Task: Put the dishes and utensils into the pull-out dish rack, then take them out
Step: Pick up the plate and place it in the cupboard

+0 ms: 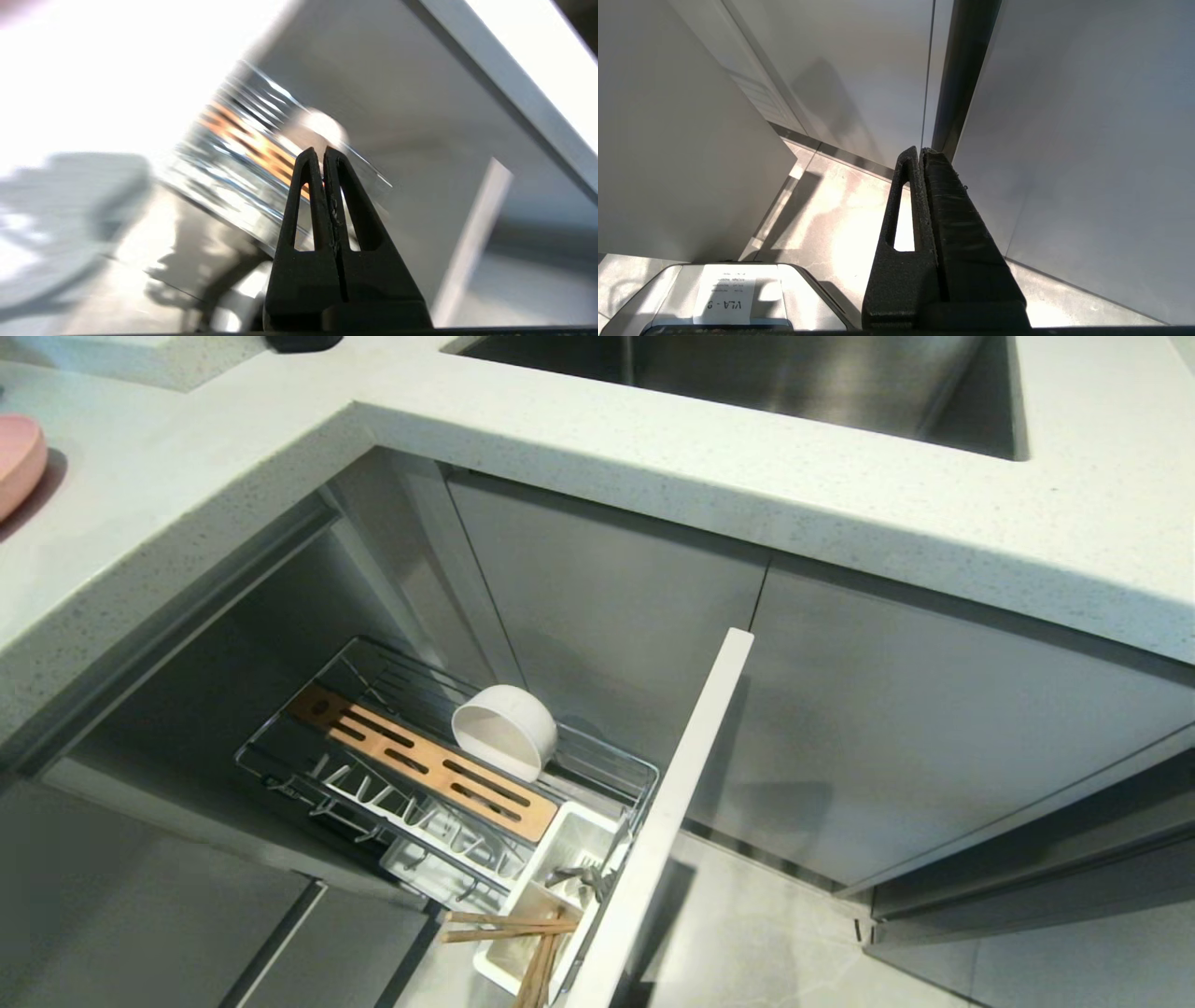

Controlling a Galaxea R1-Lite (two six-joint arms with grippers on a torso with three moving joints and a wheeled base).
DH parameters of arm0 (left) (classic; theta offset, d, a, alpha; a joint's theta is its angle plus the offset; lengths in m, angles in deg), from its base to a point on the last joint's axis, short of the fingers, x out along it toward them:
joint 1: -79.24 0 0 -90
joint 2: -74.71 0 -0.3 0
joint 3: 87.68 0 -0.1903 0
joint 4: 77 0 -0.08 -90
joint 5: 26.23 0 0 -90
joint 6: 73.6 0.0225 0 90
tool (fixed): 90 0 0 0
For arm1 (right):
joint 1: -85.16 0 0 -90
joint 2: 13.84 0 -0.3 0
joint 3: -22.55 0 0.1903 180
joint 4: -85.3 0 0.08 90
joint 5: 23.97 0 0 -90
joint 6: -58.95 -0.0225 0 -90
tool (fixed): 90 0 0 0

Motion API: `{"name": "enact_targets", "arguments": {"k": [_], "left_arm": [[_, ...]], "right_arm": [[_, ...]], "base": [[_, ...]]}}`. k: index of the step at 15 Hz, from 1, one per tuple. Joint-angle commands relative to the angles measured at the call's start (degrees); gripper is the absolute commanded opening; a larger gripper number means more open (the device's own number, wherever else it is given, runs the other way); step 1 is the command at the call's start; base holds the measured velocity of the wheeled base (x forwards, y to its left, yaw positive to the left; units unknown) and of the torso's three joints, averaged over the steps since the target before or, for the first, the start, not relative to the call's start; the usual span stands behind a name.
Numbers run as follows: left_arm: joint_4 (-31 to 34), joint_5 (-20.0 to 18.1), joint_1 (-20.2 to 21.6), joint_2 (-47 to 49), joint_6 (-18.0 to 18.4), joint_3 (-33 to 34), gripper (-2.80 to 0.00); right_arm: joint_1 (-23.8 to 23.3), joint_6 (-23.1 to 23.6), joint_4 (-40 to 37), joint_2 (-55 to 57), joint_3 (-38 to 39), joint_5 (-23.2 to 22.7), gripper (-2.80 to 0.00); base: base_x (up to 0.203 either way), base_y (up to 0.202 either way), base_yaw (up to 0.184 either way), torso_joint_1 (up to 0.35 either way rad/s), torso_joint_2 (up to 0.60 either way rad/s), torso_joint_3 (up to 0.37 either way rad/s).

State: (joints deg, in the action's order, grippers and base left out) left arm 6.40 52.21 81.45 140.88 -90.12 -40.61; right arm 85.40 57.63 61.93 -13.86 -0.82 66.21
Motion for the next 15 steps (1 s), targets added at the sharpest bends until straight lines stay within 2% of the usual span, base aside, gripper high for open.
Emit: {"name": "enact_targets", "arguments": {"k": [1,2,4,5,9,10,13,15], "left_arm": [[-1.04,6.16,2.25,-0.05,-0.01,0.09,-2.80],[-3.15,10.65,2.42,0.81,-0.24,0.51,-2.80],[-10.30,22.18,3.01,3.64,-1.50,2.63,-2.80],[-13.18,25.19,3.23,5.29,-2.11,3.57,-2.80],[-17.90,29.95,3.65,9.82,-2.45,3.45,-2.80],[-19.45,30.00,3.68,10.48,-2.50,3.92,0.00],[-24.49,30.20,3.72,12.86,-5.81,3.63,0.00],[-24.89,30.64,5.27,14.74,-6.06,3.19,0.00]], "right_arm": [[0.10,0.00,0.00,0.02,0.09,-0.01,-2.80],[0.03,0.00,0.04,0.02,0.09,-0.01,-2.80],[0.02,0.00,0.00,0.02,0.09,-0.01,-2.80],[0.02,0.00,0.01,0.02,0.09,-0.01,-2.80],[0.11,0.00,0.03,0.02,0.09,-0.01,-2.80],[0.03,0.00,0.05,0.02,0.09,-0.01,-2.80],[0.02,0.00,0.09,0.02,0.09,-0.01,-2.80],[0.02,0.00,0.00,0.02,0.09,-0.01,-2.80]], "base": [[0.000,0.000,0.000,0.000,0.00,0.000],[0.000,0.000,0.000,0.000,0.00,0.000],[0.000,0.000,0.000,0.000,0.00,0.000],[0.000,0.000,0.000,0.000,0.00,0.000],[0.000,0.000,0.000,0.000,0.00,0.000],[0.000,0.000,0.000,0.000,0.00,0.000],[0.000,0.000,0.000,0.000,0.00,0.000],[0.000,0.000,0.000,0.000,0.00,0.000]]}}
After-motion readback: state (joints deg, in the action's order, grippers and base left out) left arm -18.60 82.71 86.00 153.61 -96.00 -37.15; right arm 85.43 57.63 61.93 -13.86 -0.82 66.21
